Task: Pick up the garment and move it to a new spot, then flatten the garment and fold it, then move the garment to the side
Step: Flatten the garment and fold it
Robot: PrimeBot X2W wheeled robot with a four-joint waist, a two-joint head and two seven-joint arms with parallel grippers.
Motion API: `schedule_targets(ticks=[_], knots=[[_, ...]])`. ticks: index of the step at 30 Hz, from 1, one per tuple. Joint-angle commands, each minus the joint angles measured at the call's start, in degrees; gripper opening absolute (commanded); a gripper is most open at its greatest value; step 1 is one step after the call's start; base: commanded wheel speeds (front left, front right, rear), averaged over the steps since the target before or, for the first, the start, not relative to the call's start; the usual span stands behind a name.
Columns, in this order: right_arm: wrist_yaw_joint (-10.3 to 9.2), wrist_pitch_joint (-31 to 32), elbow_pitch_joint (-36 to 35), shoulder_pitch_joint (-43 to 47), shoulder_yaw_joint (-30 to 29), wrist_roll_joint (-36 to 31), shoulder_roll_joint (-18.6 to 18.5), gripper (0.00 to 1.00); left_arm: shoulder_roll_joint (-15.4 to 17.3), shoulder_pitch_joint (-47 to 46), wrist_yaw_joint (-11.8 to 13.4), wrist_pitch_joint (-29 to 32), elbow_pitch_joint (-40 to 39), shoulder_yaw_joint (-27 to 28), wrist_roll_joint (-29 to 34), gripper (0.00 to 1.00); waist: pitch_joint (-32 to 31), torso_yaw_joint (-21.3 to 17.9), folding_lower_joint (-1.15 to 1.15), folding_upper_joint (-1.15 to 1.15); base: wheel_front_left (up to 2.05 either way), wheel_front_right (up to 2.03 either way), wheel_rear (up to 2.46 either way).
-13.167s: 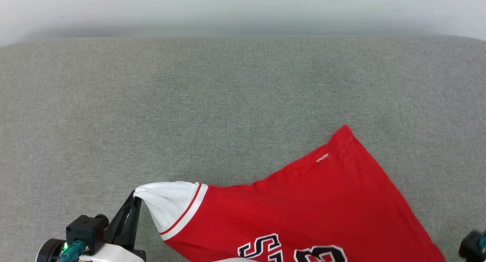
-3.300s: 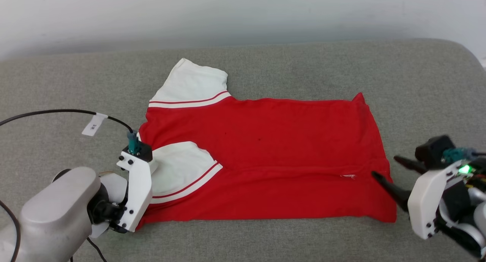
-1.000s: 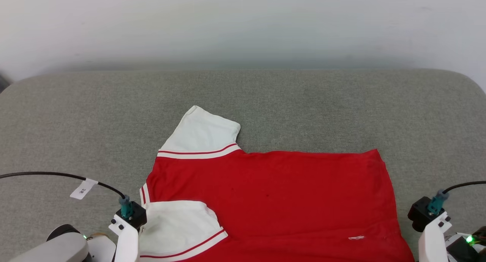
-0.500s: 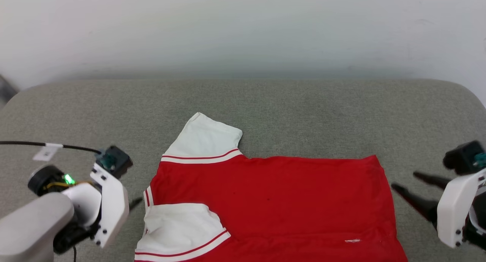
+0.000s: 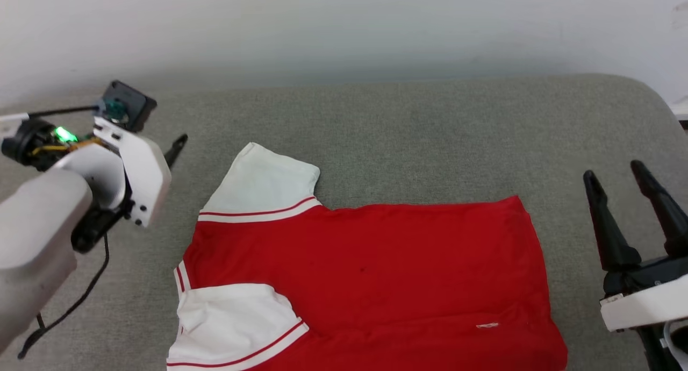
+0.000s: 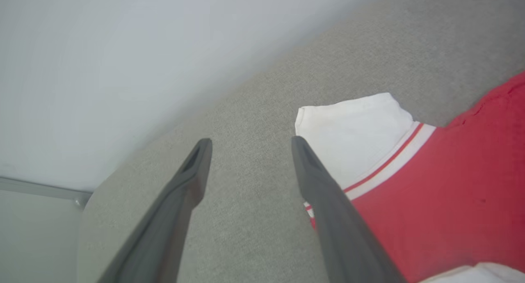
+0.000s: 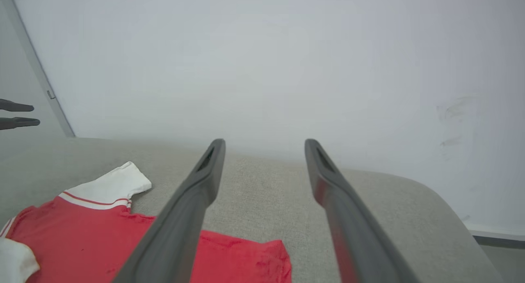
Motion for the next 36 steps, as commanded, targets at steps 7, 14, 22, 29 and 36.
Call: schedule_targets(ticks=[7, 14, 22, 29, 36], knots=[[-0.04, -5.41, -7.69, 6.10, -2.98, -7.92, 9.17, 1.00, -3.31, -9.95, -1.60, 6.55, 7.25, 3.66, -4.12, 1.00, 8.88, -3.95, 0.00, 0.00, 0.00, 0.00, 0.00], [-0.04, -7.96, -7.80, 5.01, -1.79, -9.05, 11.40, 1.00, -5.11, -17.31, -3.90, 17.97, 10.63, 3.57, -7.11, 1.00, 15.63, -6.63, 0.00, 0.00, 0.00, 0.00, 0.00], [-0.05, -10.90, -6.40, 1.73, -0.09, -9.88, 11.45, 1.00, -4.32, -23.30, -5.94, 38.45, 11.90, 0.52, -10.81, 1.00, 22.26, -9.47, 0.00, 0.00, 0.00, 0.00, 0.00], [-0.05, -12.44, -4.56, 0.01, 0.84, -10.13, 11.12, 1.00, -4.11, -22.45, -5.83, 44.61, 10.84, -1.37, -11.63, 1.00, 25.47, -10.49, 0.00, 0.00, 0.00, 0.00, 0.00], [-0.05, -13.23, -2.89, -1.11, 0.83, -10.34, 10.45, 1.00, -4.33, -19.81, -6.36, 45.69, 9.63, -3.07, -12.19, 0.00, 25.89, -10.36, 0.00, 0.00, 0.00, 0.00, 0.00]])
